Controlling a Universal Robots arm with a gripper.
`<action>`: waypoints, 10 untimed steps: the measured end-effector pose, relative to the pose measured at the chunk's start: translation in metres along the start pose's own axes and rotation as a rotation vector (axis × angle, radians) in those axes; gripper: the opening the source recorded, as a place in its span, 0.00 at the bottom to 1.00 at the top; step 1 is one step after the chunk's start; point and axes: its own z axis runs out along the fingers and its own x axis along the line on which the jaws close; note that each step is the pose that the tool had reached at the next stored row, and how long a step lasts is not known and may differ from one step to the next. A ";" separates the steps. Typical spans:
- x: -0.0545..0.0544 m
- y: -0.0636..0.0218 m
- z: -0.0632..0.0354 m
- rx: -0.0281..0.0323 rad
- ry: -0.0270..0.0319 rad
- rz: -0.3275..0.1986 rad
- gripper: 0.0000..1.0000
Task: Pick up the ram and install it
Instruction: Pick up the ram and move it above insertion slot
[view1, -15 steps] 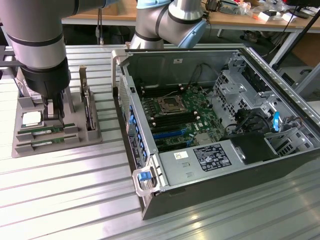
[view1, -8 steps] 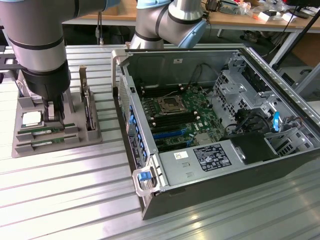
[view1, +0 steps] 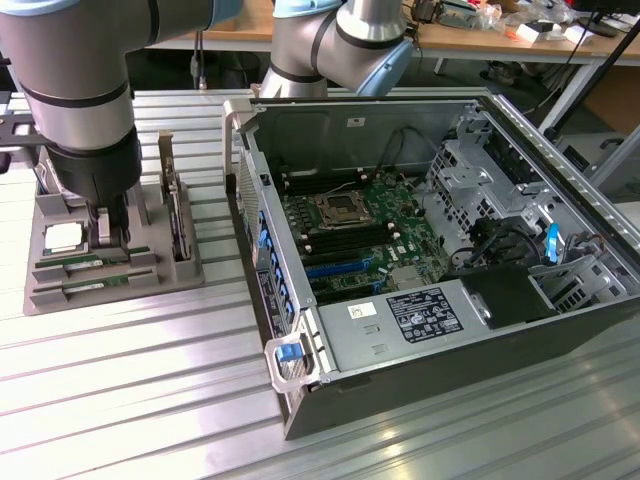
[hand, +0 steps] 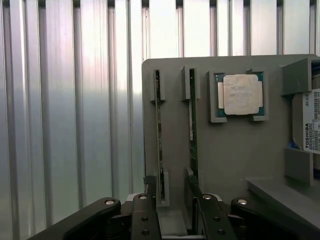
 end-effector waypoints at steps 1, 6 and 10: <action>0.000 0.0000 0.0008 0.0001 0.0000 0.000 0.36; 0.000 0.0011 0.0063 0.0001 0.0006 -0.003 0.36; 0.002 0.0048 0.0087 0.0000 0.0013 -0.006 0.36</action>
